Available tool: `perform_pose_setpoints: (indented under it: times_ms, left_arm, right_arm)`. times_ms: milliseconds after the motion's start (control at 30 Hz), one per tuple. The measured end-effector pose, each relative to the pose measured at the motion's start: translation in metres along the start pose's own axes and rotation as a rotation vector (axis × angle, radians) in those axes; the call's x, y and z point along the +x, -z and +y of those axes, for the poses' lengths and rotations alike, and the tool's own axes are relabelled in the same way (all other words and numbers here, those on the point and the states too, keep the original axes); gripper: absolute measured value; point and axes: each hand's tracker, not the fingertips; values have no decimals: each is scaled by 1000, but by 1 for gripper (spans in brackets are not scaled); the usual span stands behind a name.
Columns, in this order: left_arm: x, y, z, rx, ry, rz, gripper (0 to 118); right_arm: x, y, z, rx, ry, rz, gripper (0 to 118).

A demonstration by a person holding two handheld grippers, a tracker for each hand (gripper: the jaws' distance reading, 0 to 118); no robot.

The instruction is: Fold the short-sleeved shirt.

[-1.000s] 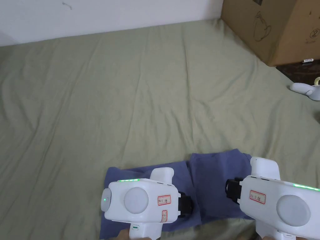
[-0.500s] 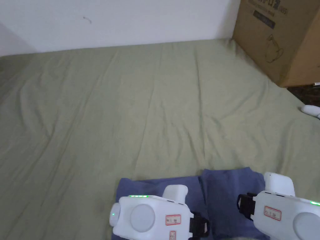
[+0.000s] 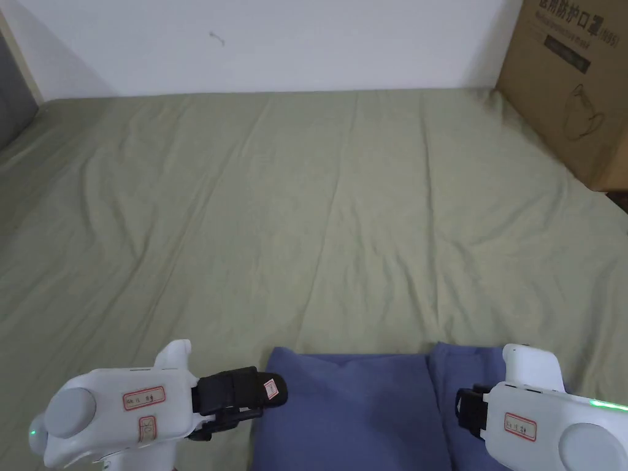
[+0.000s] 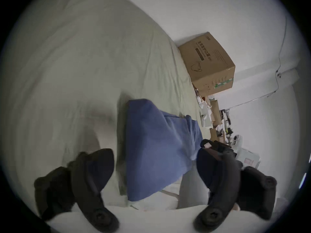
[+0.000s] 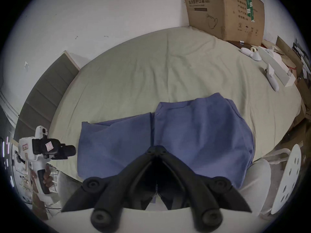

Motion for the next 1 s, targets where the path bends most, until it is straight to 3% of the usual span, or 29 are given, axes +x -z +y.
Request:
perform_pose_setpoints:
  times_ms: [133,233,267,300,333,367,433,500,600,733,1000]
  left_arm:
    - [-12,35,-5,-74,-84,-109,108]
    - [-23,61,-6,-127,-49,-171,108]
    - [-25,61,-2,-117,-28,-222,98]
    - [-28,59,0,-107,-77,-242,70]
    - [-33,57,4,-107,-135,-240,14]
    - [-35,56,6,-126,-128,-169,9]
    - [-40,58,4,-128,-44,-44,9]
    - [-42,51,4,-134,-140,-161,9]
    - [-33,33,8,-92,-53,-155,9]
    - [-43,-20,22,-54,15,-36,9]
    - [-90,-126,30,40,-66,206,9]
  right_arm:
    - [-7,-1,1,-8,-32,-7,0]
    - [-7,-1,1,-13,-34,3,0]
    - [-8,-1,1,-14,-34,9,0]
    - [-9,-2,1,-15,-36,11,0]
    - [-11,-2,1,-18,-44,11,0]
    - [-13,-2,1,-19,-56,8,0]
    - [-16,-1,2,-23,-69,5,0]
    - [-19,0,2,-26,-70,7,0]
    - [-22,0,4,-30,-73,14,0]
    - [-27,1,8,-26,-86,15,0]
    - [-31,8,7,-35,-83,44,0]
